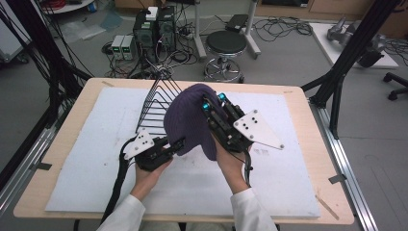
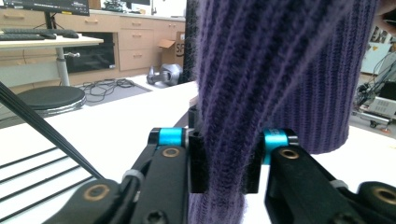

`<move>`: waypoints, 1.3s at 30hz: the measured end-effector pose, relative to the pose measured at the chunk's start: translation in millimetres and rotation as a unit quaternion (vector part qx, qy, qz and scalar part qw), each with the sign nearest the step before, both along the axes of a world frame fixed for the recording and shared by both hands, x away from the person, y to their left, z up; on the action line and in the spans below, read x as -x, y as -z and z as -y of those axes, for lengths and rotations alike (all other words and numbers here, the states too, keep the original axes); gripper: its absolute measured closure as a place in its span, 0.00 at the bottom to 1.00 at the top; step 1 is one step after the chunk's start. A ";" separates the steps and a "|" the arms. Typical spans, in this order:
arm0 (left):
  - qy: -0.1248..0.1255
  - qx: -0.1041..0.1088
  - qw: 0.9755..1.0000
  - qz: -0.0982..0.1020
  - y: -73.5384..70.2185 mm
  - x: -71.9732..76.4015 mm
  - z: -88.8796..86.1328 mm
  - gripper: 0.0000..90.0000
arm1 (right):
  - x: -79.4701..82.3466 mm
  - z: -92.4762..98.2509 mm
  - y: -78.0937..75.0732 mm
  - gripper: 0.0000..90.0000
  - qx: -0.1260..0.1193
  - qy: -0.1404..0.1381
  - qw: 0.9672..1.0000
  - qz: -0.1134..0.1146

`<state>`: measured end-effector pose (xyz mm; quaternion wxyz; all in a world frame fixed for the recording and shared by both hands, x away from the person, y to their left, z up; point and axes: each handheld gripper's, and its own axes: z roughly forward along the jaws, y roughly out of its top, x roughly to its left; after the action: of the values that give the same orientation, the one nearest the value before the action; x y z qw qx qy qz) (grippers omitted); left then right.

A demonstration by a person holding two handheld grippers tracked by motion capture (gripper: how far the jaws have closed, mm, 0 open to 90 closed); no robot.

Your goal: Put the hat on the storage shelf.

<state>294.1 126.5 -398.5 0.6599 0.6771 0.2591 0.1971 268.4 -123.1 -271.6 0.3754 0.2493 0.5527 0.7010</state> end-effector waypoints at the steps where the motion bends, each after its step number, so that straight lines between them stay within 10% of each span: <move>1: -0.003 -0.001 1.000 0.003 -0.5 0.1 -0.8 0.88 | -0.2 1.4 0.3 0.84 0.000 0.001 1.000 -0.001; 12: -0.019 0.037 0.999 -0.010 -8.3 -15.9 -35.9 0.91 | -1.2 16.1 4.4 0.84 0.002 0.030 0.999 -0.009; 39: -0.038 0.021 0.999 -0.006 -64.4 -65.3 -79.3 0.91 | -52.1 -13.7 -27.2 0.84 0.014 0.039 0.999 0.005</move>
<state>359.4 205.7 -334.1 0.6645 0.6537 0.2928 0.2131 320.5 -109.4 -244.4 0.4082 0.2622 0.5504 0.6795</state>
